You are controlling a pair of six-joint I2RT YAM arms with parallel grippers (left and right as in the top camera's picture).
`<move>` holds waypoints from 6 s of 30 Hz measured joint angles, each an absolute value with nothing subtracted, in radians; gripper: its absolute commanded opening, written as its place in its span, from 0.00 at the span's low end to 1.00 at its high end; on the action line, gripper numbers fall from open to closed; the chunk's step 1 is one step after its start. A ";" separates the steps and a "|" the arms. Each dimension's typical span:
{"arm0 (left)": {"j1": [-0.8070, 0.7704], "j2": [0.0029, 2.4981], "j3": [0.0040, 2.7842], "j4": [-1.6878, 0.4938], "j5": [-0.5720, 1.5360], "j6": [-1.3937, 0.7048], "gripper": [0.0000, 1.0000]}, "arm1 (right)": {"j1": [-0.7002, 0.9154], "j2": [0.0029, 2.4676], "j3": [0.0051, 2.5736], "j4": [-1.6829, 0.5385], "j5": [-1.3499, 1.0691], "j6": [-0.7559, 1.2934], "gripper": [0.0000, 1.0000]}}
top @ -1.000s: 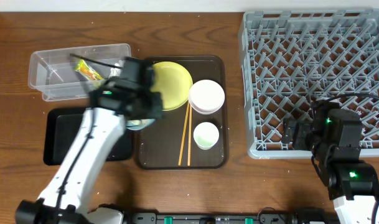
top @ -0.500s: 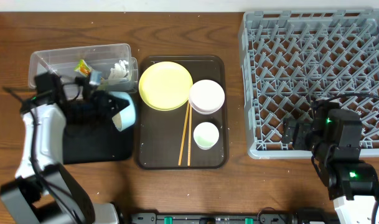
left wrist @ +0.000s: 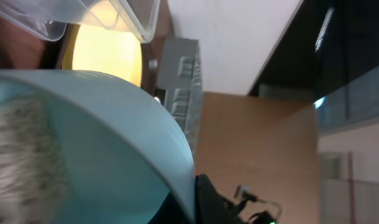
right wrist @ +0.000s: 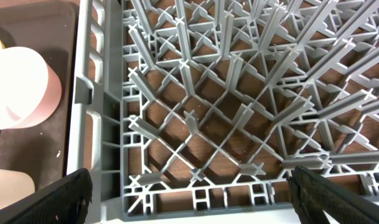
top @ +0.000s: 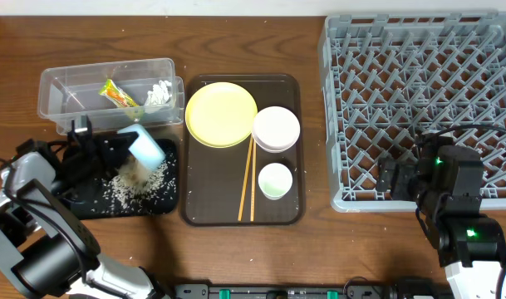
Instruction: Sort waste into correct bins and load items into the dishwasher rack
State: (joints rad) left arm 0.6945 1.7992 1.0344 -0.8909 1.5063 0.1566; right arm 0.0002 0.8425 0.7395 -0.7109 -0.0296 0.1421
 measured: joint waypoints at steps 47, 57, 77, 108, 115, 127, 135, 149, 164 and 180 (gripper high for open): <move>0.719 1.799 1.034 -0.905 1.512 0.002 0.06 | 0.000 0.842 0.739 -0.711 -0.030 0.142 0.99; 0.719 1.799 1.034 -0.906 1.508 -0.076 0.06 | 0.000 0.842 0.739 -0.723 -0.030 0.142 0.99; 0.719 1.799 1.034 -0.835 1.390 -0.176 0.06 | 0.000 0.842 0.739 -0.725 -0.030 0.142 0.99; 0.719 1.799 1.032 -0.635 1.543 0.194 0.06 | 0.000 0.842 0.739 -0.734 -0.030 0.142 0.99; 0.719 1.799 1.032 -0.616 1.543 0.241 0.06 | 0.000 0.842 0.739 -0.734 -0.030 0.142 0.99; 0.717 1.799 1.032 -0.625 1.543 0.244 0.06 | 0.000 0.842 0.739 -0.734 -0.030 0.142 0.99; 0.656 1.799 1.032 -0.709 1.544 0.260 0.06 | 0.000 0.842 0.739 -0.735 -0.030 0.142 0.99; 0.600 1.694 1.031 -0.704 1.546 0.481 0.06 | 0.000 0.842 0.739 -0.736 -0.030 0.142 0.99; 0.600 1.694 1.027 -0.279 1.546 0.181 0.06 | 0.000 0.842 0.739 -0.736 -0.030 0.142 0.99; 0.600 1.694 1.027 -0.268 1.546 -0.320 0.06 | 0.000 0.842 0.739 -0.736 -0.030 0.142 0.99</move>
State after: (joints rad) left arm 0.6003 1.6943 1.0271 -0.2684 1.5463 -0.3199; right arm 0.0002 0.8425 0.7395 -0.7357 -0.0296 0.1421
